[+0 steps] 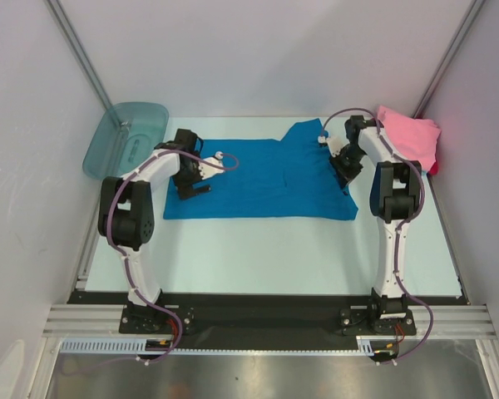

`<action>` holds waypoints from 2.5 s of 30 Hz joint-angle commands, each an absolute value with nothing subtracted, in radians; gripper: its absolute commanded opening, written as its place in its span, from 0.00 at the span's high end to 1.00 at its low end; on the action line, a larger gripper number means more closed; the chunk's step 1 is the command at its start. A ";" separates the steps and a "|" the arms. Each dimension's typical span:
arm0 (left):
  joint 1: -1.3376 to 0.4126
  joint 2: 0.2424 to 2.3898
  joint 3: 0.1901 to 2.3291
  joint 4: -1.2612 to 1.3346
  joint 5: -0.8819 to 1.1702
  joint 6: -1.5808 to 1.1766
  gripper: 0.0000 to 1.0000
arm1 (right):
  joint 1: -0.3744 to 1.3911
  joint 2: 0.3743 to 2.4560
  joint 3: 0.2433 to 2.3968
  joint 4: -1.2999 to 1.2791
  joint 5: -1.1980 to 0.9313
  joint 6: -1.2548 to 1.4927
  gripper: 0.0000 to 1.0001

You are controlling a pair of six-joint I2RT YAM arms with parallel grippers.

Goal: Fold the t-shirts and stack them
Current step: Fold the tshirt

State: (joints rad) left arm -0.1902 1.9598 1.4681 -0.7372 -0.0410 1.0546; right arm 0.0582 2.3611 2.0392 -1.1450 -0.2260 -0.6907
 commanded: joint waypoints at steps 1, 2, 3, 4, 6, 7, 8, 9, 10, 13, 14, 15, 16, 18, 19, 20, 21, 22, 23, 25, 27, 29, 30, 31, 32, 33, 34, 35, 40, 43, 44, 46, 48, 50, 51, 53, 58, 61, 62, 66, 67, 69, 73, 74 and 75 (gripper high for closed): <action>-0.202 1.954 1.486 -0.713 -0.017 1.019 0.00 | 0.052 2.373 2.089 -1.120 -0.232 -0.666 1.00; -0.204 1.951 1.483 -0.710 -0.017 1.016 0.00 | 0.051 2.378 2.089 -1.115 -0.232 -0.664 1.00; -0.207 1.948 1.476 -0.707 -0.018 1.014 0.00 | 0.049 2.385 2.091 -1.109 -0.229 -0.661 1.00; -0.209 1.948 1.473 -0.706 -0.020 1.012 0.00 | 0.046 2.390 2.092 -1.108 -0.229 -0.658 1.00; -0.212 1.944 1.468 -0.703 -0.023 1.011 0.00 | 0.040 2.396 2.089 -1.106 -0.227 -0.655 1.00; -0.213 1.942 1.463 -0.700 -0.023 1.009 0.00 | 0.037 2.398 2.086 -1.106 -0.227 -0.653 1.00; -0.215 1.939 1.462 -0.699 -0.025 1.011 0.00 | 0.028 2.396 2.082 -1.103 -0.224 -0.652 1.00; -0.215 1.937 1.460 -0.699 -0.026 1.009 0.00 | 0.025 2.396 2.073 -1.097 -0.219 -0.653 1.00; -0.215 1.936 1.459 -0.698 -0.026 1.009 0.00 | 0.018 2.395 2.068 -1.095 -0.219 -0.653 1.00; -0.216 1.939 1.454 -0.695 -0.032 1.012 0.00 | 0.006 2.395 2.062 -1.091 -0.209 -0.647 1.00; -0.216 1.940 1.453 -0.695 -0.034 1.012 0.00 | 0.006 2.393 2.060 -1.091 -0.206 -0.650 1.00; -0.216 1.940 1.450 -0.695 -0.034 1.014 0.00 | 0.008 2.391 2.056 -1.086 -0.199 -0.652 1.00; -0.218 1.944 1.448 -0.693 -0.035 1.014 0.00 | 0.008 2.393 2.052 -1.086 -0.192 -0.653 1.00; -0.219 1.944 1.448 -0.690 -0.034 1.015 0.00 | 0.008 2.390 2.052 -1.083 -0.190 -0.650 1.00; -0.219 1.944 1.448 -0.689 -0.032 1.014 0.00 | 0.008 2.390 2.051 -1.083 -0.184 -0.650 1.00; -0.219 1.942 1.448 -0.689 -0.032 1.012 0.00 | 0.008 2.388 2.048 -1.083 -0.180 -0.652 1.00; -0.221 1.941 1.447 -0.686 -0.032 1.012 0.00 | 0.006 2.384 2.046 -1.080 -0.179 -0.652 1.00; -0.219 1.940 1.445 -0.684 -0.032 1.012 0.00 | 0.008 2.382 2.043 -1.078 -0.178 -0.650 1.00; -0.219 1.940 1.442 -0.683 -0.032 1.012 0.00 | 0.008 2.382 2.040 -1.077 -0.178 -0.650 1.00; -0.219 1.937 1.434 -0.670 -0.037 1.009 0.00 | 0.006 2.379 2.046 -1.077 -0.173 -0.647 1.00; -0.218 1.924 1.434 -0.608 -0.060 0.967 0.00 | 0.008 2.359 2.065 -1.074 -0.172 -0.643 0.97; -0.212 1.911 1.445 -0.556 -0.092 0.904 0.00 | 0.011 2.335 2.091 -1.071 -0.178 -0.629 0.78; -0.209 1.902 1.463 -0.505 -0.106 0.884 0.00 | 0.014 2.323 2.118 -1.066 -0.179 -0.623 0.73; -0.206 1.902 1.473 -0.477 -0.127 0.867 0.00 | 0.021 2.300 2.137 -1.065 -0.186 -0.618 0.70; -0.206 1.904 1.480 -0.450 -0.155 0.839 0.00 | 0.026 2.293 2.152 -1.062 -0.187 -0.615 0.67; -0.206 1.904 1.500 -0.421 -0.187 0.836 0.00 | 0.041 2.286 2.180 -1.058 -0.187 -0.614 0.63; -0.206 1.901 1.505 -0.405 -0.195 0.836 0.00 | 0.049 2.275 2.189 -1.055 -0.180 -0.614 0.62; -0.206 1.895 1.505 -0.390 -0.199 0.838 0.00 | 0.054 2.270 2.195 -1.049 -0.181 -0.618 0.62; -0.210 1.830 1.453 -0.432 -0.051 0.935 0.00 | 0.090 2.244 2.163 -1.081 -0.201 -0.673 0.93; -0.213 1.789 1.402 -0.535 0.036 1.037 0.00 | 0.116 2.237 2.122 -1.152 -0.210 -0.739 1.00; -0.215 1.776 1.390 -0.578 0.046 1.072 0.00 | 0.123 2.235 2.096 -1.163 -0.207 -0.752 1.00; -0.215 1.770 1.361 -0.624 0.075 1.112 0.13 | 0.133 2.230 2.071 -1.175 -0.204 -0.764 1.00; -0.215 1.767 1.329 -0.637 0.077 1.124 0.32 | 0.146 2.232 2.060 -1.186 -0.203 -0.765 1.00; -0.215 1.778 1.322 -0.640 0.063 1.105 0.97 | 0.156 2.237 2.062 -1.189 -0.202 -0.759 1.00; -0.215 1.796 1.325 -0.640 0.060 1.095 1.00 | 0.158 2.241 2.063 -1.190 -0.204 -0.758 1.00; -0.215 1.810 1.331 -0.647 0.061 1.065 1.00 | 0.164 2.243 2.060 -1.195 -0.209 -0.753 1.00; -0.215 1.778 1.299 -0.672 0.124 1.064 1.00 | 0.167 2.220 2.052 -1.247 -0.229 -0.765 1.00; -0.216 1.752 1.264 -0.710 0.164 1.095 0.99 | 0.176 2.192 2.042 -1.302 -0.248 -0.799 1.00; -0.218 1.746 1.259 -0.750 0.169 1.124 1.00 | 0.181 2.186 2.034 -1.331 -0.253 -0.822 1.00; -0.221 1.752 1.256 -0.750 0.143 1.097 1.00 | 0.227 2.158 1.982 -1.348 -0.272 -0.845 1.00; -0.219 1.758 1.265 -0.724 0.102 1.054 0.85 | 0.248 2.155 1.977 -1.347 -0.273 -0.845 1.00; -0.206 1.760 1.296 -0.703 0.097 0.948 0.18 | 0.271 2.155 1.990 -1.347 -0.293 -0.832 1.00; -0.183 1.662 1.230 -0.484 0.004 0.769 0.00 | 0.330 2.166 2.049 -1.359 -0.340 -0.802 1.00; -0.176 1.632 1.207 -0.453 -0.026 0.752 0.00 | 0.340 2.169 2.066 -1.359 -0.353 -0.793 1.00; -0.170 1.590 1.165 -0.416 -0.055 0.735 0.00 | 0.353 2.175 2.071 -1.353 -0.371 -0.787 1.00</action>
